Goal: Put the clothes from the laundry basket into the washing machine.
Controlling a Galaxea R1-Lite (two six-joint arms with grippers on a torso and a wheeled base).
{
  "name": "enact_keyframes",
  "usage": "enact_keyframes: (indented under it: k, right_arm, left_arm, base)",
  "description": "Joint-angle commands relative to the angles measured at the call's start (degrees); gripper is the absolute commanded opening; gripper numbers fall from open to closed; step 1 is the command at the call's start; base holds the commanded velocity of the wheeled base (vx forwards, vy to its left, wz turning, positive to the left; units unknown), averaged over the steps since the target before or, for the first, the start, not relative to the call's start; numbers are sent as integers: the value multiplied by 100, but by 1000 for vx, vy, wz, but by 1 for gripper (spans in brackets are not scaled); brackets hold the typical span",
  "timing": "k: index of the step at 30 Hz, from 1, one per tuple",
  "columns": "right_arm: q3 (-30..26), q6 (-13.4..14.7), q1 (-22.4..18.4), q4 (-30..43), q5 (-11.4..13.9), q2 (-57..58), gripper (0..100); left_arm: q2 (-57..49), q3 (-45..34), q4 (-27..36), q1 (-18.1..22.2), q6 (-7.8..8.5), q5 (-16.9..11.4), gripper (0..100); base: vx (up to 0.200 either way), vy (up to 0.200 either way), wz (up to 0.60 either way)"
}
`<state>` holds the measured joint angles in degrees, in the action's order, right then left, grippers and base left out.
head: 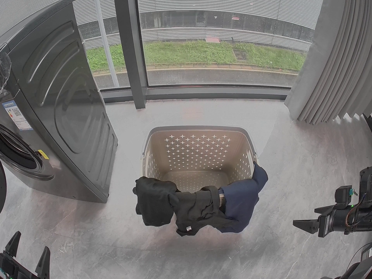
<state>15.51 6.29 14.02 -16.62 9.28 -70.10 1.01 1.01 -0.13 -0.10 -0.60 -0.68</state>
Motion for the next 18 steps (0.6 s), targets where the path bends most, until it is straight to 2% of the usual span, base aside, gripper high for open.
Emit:
enact_keyframes:
  k: [1,5,11,13,18]
  right_arm:
    - [93,21,189,-457,-58,-804,100]
    - [102,39,242,-940,-330,-1445,100]
    - [119,74,435,-1599,-409,-2131,100]
    - [154,276,637,-1898,-682,-2483,100]
    - [321,689,962,-2285,-972,-2948,100]
  left_arm:
    - [-101,-101,-4,1,-2,-2,100]
    - [-101,-101,-4,1,-2,-2,100]
    - [-101,-101,-4,1,-2,-2,100]
    - [-101,-101,-4,1,-2,-2,100]
    - [-101,-101,-4,1,-2,-2,100]
  base:
    - [0,0,0]
    - [0,0,0]
    - [0,0,0]
    - [0,0,0]
    - [0,0,0]
